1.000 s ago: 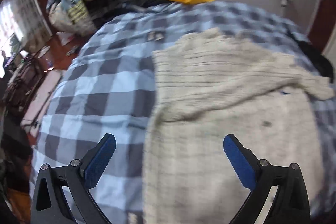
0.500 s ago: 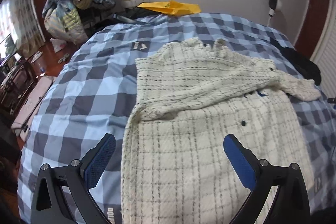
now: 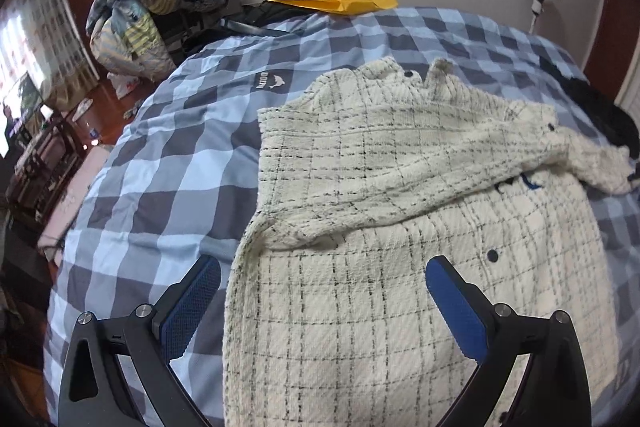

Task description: Fold small clothes

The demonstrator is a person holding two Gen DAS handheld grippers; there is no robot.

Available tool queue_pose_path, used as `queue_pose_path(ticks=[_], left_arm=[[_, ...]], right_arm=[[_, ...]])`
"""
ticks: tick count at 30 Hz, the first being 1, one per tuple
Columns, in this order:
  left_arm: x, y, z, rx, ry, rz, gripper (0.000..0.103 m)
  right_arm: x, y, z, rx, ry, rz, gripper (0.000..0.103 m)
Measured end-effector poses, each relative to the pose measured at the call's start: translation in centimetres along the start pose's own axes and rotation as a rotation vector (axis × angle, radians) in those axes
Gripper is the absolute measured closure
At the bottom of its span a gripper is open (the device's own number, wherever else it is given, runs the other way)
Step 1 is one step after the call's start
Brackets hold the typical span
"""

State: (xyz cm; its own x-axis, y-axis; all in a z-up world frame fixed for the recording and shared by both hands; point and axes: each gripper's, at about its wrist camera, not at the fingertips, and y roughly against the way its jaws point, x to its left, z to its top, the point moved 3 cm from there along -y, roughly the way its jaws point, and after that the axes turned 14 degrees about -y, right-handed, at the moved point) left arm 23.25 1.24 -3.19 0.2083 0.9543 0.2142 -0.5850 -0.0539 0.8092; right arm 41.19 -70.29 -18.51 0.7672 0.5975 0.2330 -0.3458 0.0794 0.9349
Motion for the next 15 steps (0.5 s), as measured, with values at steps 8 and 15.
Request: queue_pose_path(ticks=[8, 15], left_arm=[[-1.0, -0.1, 0.3, 0.015, -0.026, 0.017, 0.000], [0.7, 3.5, 0.4, -0.040, 0.022, 0.033, 0.000]], right_arm=[[2.8, -0.2, -1.0, -0.048, 0.111, -0.015, 0.086], [6.3, 9.7, -3.3, -0.281, 0.167, 0.017, 0.091]])
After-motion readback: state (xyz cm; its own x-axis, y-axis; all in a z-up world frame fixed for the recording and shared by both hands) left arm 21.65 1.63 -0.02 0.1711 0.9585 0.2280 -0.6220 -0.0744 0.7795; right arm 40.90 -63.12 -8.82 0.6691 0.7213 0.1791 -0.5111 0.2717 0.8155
